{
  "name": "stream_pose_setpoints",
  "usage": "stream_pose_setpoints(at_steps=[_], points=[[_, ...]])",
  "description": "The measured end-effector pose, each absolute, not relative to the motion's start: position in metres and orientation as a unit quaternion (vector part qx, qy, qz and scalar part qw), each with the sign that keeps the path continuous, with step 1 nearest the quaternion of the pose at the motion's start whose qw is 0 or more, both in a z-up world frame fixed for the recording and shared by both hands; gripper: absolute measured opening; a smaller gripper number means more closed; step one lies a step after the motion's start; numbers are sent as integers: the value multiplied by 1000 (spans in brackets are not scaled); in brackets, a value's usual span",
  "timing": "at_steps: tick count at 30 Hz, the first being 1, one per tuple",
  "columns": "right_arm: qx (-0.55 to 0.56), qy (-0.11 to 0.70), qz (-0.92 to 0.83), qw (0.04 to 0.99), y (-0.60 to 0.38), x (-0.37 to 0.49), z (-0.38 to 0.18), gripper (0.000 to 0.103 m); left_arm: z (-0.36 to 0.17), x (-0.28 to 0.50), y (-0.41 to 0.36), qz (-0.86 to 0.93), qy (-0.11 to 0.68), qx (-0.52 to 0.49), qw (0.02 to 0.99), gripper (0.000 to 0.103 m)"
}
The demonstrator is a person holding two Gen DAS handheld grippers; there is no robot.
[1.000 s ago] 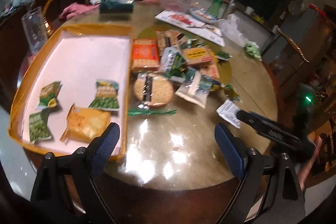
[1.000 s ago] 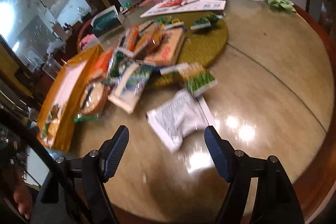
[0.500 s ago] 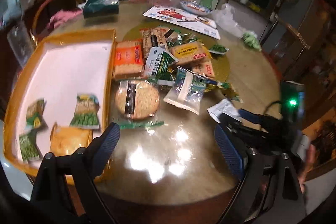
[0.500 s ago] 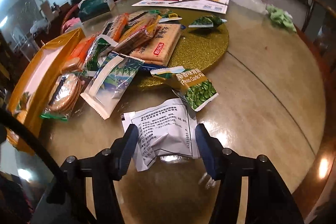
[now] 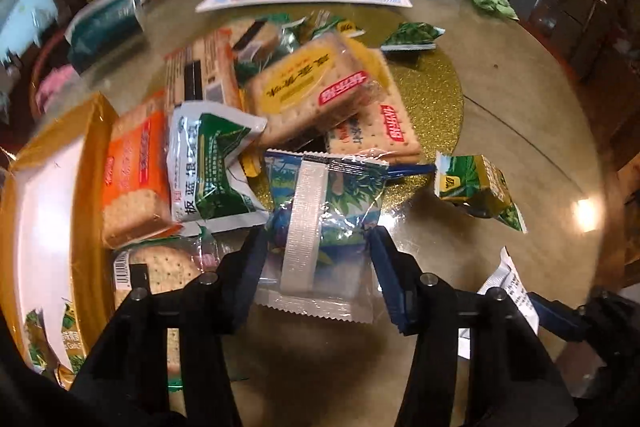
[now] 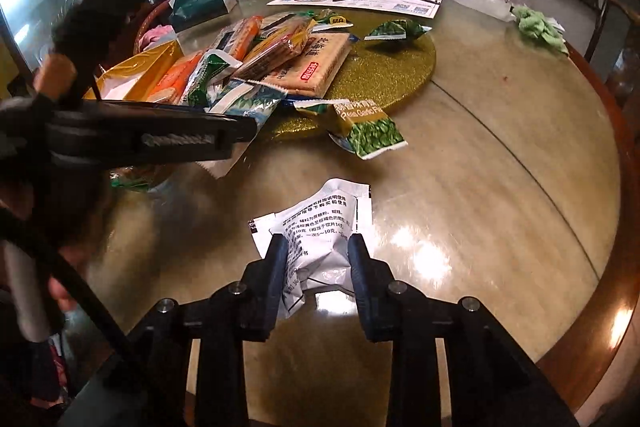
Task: Organize snacks
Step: 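Carry the white paper packet into the tray with the right gripper while the left carries the blue-green packet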
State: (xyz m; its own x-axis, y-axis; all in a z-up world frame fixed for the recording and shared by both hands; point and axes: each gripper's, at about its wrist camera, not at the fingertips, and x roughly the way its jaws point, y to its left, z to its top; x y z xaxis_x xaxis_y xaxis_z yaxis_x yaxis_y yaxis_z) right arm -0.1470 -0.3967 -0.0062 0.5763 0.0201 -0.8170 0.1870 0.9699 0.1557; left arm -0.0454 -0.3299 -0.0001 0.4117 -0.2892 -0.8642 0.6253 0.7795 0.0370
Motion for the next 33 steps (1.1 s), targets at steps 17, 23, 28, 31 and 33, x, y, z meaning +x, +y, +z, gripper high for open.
stream_pose_setpoints(at_steps=[17,23,28,31,33], points=[[109,470,-45,875,-386,-152,-6,30,-6,-76,-308,-266,432,178,843,51],[130,463,-48,876,-390,-162,-2,30,7,-97,-279,-304,448,140,829,43],[134,436,-35,889,-376,-166,21,30,30,-111,-230,-349,470,52,809,43],[130,409,-10,903,-357,-165,42,30,56,-116,-191,-338,459,-2,821,43],[128,390,17,912,-341,-162,58,30,75,-120,-166,-336,441,-30,832,43]])
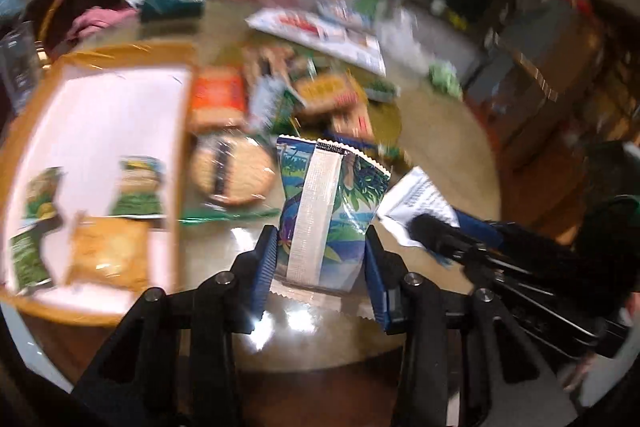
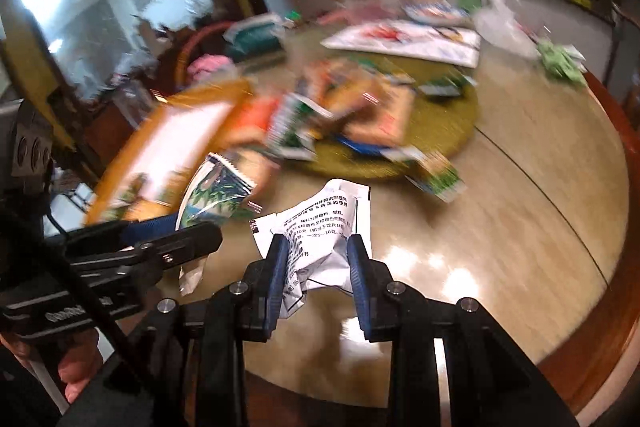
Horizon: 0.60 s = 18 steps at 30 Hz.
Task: Organize snacks
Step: 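Carry the white paper packet into the tray with the right gripper while the left carries the blue-green packet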
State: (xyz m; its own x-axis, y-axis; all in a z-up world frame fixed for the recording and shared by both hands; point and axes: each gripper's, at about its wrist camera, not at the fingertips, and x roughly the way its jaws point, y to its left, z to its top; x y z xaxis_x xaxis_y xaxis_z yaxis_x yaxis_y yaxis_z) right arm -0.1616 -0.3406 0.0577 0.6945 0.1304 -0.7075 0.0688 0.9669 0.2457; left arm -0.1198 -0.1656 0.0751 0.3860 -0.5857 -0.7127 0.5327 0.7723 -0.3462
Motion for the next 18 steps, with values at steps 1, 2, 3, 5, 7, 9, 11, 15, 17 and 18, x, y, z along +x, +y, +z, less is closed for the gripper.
stream_pose_setpoints(at_steps=[1,2,3,5,7,9,11,15,17,18], points=[[127,384,28,914,-334,-159,64,30,84,-121,-151,-329,426,-40,842,43],[126,378,39,916,-327,-156,69,30,90,-122,-137,-314,409,-45,856,43],[128,370,60,918,-316,-150,78,30,93,-122,-125,-295,397,-45,868,43],[144,364,92,916,-301,-139,87,30,92,-117,-95,-256,396,-61,879,43],[171,361,135,907,-283,-126,95,30,90,-111,-63,-234,406,-90,879,43],[169,361,161,903,-262,-113,97,30,88,-105,-35,-199,409,-106,884,43],[154,366,170,902,-239,-100,96,30,85,-97,-13,-171,414,-118,887,43],[153,392,187,888,-205,-73,87,30,80,-81,21,-148,422,-148,882,43],[152,388,195,888,-191,-63,83,30,80,-71,25,-149,420,-148,883,43],[148,390,190,889,-186,-56,80,30,80,-68,23,-151,421,-145,882,43]])
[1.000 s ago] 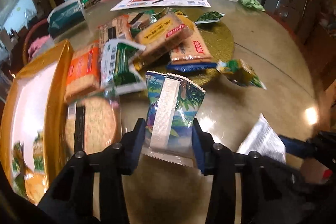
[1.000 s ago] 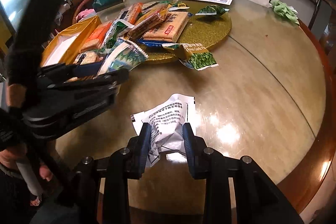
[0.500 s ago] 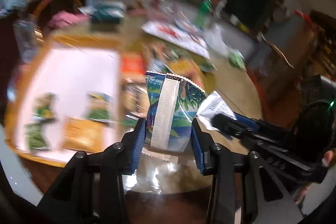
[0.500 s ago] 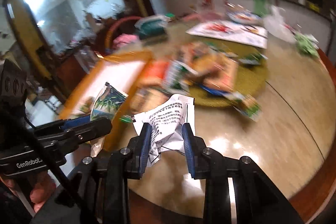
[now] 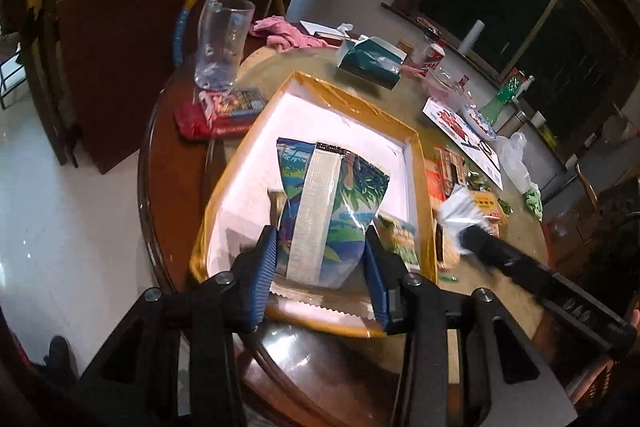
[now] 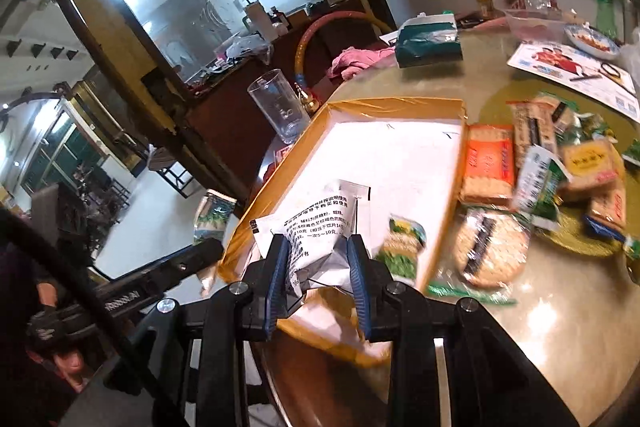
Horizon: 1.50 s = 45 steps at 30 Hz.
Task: Organize snacks
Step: 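Carry the white paper packet into the tray with the right gripper while the left carries the blue-green packet, then open both grippers over the tray and withdraw them toward the table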
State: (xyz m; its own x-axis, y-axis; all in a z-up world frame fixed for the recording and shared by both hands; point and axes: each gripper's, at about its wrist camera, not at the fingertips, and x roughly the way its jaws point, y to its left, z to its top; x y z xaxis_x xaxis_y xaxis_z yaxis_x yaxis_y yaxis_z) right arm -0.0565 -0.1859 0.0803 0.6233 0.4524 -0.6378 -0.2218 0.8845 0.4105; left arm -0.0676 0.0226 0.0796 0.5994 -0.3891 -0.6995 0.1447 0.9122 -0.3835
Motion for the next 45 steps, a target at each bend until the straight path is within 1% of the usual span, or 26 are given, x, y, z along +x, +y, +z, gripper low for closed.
stream_pose_setpoints(at_steps=[4,9,13,17,18,19,20,22,23,24,25,26,27,28,31,36,40,45], points=[[137,408,179,885,-178,-32,69,30,69,-32,10,-155,437,-112,879,44],[147,422,148,882,-187,2,52,30,39,18,-6,-141,483,-88,860,44],[141,445,116,876,-185,28,35,30,27,52,-24,-148,510,-74,844,45],[116,449,90,881,-179,36,27,31,13,67,-35,-133,533,-57,834,51],[112,451,84,882,-179,37,24,33,12,67,-36,-132,533,-54,834,53],[110,451,80,882,-179,38,22,37,11,65,-36,-131,532,-52,835,53],[108,453,75,882,-180,38,19,37,12,64,-34,-129,533,-53,834,55],[113,458,67,879,-184,35,14,38,18,58,-28,-136,527,-72,836,64],[118,458,69,879,-185,33,14,40,22,57,-25,-141,520,-84,838,74],[125,456,74,878,-187,30,15,47,28,52,-20,-150,504,-105,844,84],[130,452,79,879,-190,26,17,57,33,49,-16,-157,492,-123,847,87],[134,445,84,881,-191,22,21,60,35,47,-14,-157,488,-134,848,91],[136,436,93,885,-193,15,27,68,37,45,-13,-154,491,-148,844,91],[136,430,91,888,-194,9,31,74,38,42,-11,-155,497,-160,839,91],[146,410,97,895,-202,-13,43,74,48,18,-16,-168,491,-175,837,91],[160,387,103,902,-232,-64,51,74,59,-36,-54,-191,469,-133,852,91],[164,397,81,899,-265,-97,45,74,57,-65,-85,-228,478,-125,839,91],[178,412,45,892,-306,-126,29,74,63,-92,-132,-262,475,-71,837,91]])
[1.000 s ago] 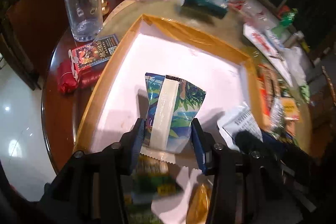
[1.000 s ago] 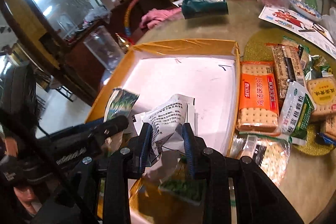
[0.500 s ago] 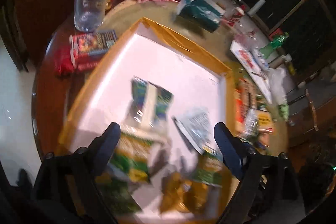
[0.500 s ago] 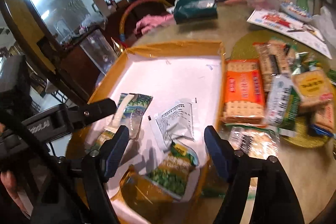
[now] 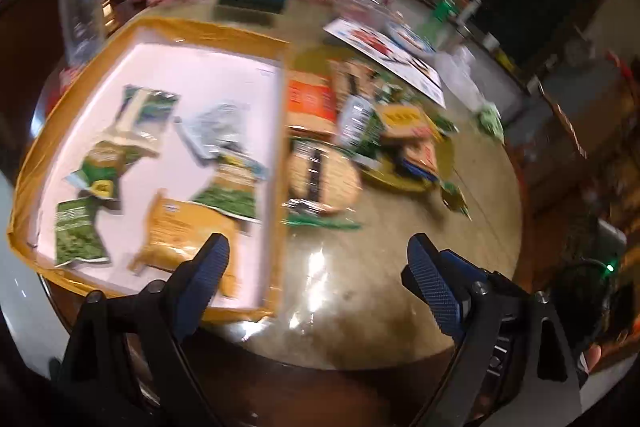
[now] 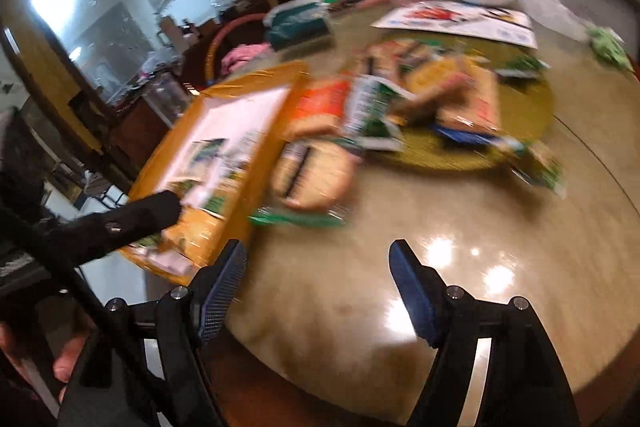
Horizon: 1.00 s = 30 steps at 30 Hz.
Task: Organize snacks
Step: 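Open both grippers over the tray and withdraw them toward the table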
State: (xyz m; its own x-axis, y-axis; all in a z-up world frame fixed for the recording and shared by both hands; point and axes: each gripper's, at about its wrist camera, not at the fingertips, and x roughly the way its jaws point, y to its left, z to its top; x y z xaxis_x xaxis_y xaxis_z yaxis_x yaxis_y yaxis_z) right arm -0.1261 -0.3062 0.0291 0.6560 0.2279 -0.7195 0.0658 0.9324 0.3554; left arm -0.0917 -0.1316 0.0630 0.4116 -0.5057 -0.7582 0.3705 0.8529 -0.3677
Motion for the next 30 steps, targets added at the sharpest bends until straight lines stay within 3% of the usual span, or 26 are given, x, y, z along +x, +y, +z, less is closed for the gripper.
stream_pose_setpoints(at_steps=[13,30], points=[[186,422,-26,887,-356,-166,16,74,53,-132,-190,-290,482,-9,827,91],[209,441,-64,871,-382,-166,-4,74,42,-137,-200,-296,498,-5,815,91]])
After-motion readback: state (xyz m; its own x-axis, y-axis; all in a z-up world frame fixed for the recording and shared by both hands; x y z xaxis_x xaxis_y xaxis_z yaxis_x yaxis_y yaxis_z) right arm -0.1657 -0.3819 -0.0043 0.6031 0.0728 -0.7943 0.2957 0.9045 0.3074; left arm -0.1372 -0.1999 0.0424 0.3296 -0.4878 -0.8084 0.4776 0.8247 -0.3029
